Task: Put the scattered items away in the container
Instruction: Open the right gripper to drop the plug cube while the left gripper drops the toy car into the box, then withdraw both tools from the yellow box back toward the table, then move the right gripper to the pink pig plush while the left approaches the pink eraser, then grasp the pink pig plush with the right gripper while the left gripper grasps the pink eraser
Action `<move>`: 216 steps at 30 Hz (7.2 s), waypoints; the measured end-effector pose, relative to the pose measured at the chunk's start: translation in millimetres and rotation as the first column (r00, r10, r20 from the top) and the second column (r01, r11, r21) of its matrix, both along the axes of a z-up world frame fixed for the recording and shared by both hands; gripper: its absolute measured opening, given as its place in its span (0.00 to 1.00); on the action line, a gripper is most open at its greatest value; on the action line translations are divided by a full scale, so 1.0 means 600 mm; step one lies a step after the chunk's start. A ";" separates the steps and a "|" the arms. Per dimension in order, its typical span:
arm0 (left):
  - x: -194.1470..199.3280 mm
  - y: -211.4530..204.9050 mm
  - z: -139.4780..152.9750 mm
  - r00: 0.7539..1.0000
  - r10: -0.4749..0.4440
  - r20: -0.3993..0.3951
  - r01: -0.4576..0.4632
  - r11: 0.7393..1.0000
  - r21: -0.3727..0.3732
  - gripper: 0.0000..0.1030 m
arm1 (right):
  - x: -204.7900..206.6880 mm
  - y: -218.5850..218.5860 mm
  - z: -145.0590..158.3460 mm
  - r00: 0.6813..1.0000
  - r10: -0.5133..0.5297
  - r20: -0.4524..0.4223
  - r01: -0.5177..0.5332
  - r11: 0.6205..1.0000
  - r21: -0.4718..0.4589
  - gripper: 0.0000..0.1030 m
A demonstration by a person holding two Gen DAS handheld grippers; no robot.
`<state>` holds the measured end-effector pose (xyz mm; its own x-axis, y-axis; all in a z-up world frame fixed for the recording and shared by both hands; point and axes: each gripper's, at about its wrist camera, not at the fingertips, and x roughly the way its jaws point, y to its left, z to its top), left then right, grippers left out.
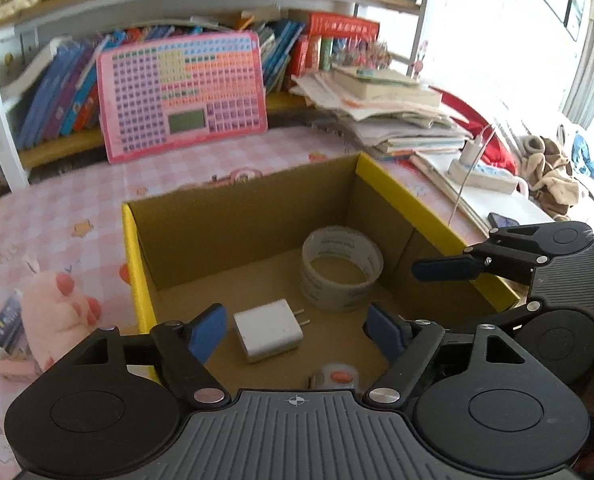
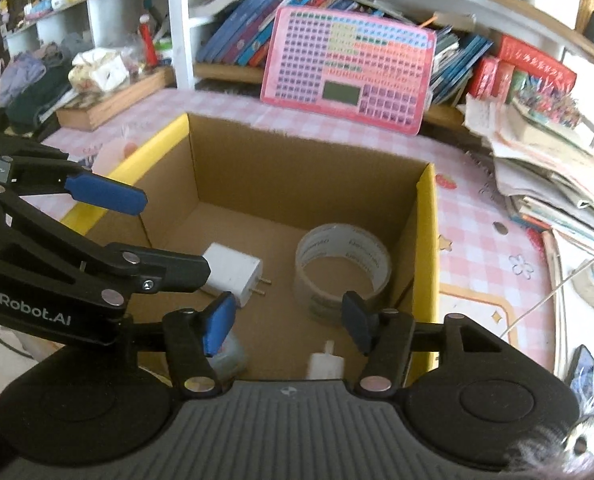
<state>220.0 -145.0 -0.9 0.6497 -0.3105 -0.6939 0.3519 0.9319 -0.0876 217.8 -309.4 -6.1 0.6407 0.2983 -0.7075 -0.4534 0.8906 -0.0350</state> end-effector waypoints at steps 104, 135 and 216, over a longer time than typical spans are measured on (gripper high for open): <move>-0.320 0.435 -0.008 0.983 0.183 0.005 -0.183 0.983 0.032 0.83 | -0.332 0.399 0.015 0.995 -0.090 0.037 0.092 0.994 -0.058 0.80; -0.286 0.475 -0.017 0.975 0.224 0.001 -0.224 0.975 0.001 0.84 | -0.281 0.451 0.007 0.996 -0.044 0.079 0.053 0.993 -0.103 0.77; 0.070 0.408 -0.154 0.989 0.142 -0.037 -0.141 0.990 0.011 0.13 | 0.167 0.505 -0.089 0.980 -0.076 -0.186 0.055 0.992 -0.113 0.59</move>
